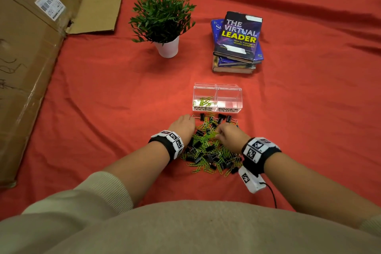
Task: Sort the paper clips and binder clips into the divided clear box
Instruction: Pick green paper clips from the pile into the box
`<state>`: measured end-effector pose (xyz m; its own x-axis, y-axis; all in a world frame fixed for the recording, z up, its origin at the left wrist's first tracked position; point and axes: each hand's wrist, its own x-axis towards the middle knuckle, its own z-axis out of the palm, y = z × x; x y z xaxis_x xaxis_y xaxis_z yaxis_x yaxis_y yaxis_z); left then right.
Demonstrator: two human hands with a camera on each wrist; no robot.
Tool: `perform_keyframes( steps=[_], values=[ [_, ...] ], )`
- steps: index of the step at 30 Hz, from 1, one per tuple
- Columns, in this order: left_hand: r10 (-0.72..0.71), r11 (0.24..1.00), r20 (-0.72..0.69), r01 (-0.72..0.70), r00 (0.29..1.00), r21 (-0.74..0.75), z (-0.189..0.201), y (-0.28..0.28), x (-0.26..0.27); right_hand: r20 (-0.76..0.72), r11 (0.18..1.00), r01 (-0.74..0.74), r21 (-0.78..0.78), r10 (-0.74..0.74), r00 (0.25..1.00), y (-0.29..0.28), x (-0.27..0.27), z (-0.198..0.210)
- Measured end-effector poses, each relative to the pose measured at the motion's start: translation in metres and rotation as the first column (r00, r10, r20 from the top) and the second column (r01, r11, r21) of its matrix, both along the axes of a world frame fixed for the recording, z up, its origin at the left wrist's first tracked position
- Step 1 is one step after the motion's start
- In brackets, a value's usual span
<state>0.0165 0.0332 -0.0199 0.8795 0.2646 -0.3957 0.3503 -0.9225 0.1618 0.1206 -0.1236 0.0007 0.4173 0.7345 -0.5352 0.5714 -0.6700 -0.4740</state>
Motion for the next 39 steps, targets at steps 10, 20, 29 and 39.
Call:
perform_keyframes(
  steps=[10,20,29,39],
  values=[
    [0.325,0.898,-0.049,-0.324,0.945,-0.298,0.009,0.006,-0.002,-0.183,0.971,0.213,0.107,-0.192,0.964,0.062,0.061,0.057],
    [0.373,0.881,0.168,-0.292,0.912,-0.371,0.041,0.019,0.033,0.192,0.991,0.086,0.099,-0.104,0.976,0.088,0.049,0.042],
    [0.245,0.933,0.171,-0.184,0.955,-0.309,0.039,0.026,0.073,0.067,0.988,0.035,0.154,-0.045,0.997,0.032,0.015,0.025],
    [0.208,0.943,0.094,-0.174,0.974,-0.284,0.017,-0.005,0.002,0.154,0.986,-0.147,0.079,0.134,0.979,0.019,-0.015,-0.007]
  ],
)
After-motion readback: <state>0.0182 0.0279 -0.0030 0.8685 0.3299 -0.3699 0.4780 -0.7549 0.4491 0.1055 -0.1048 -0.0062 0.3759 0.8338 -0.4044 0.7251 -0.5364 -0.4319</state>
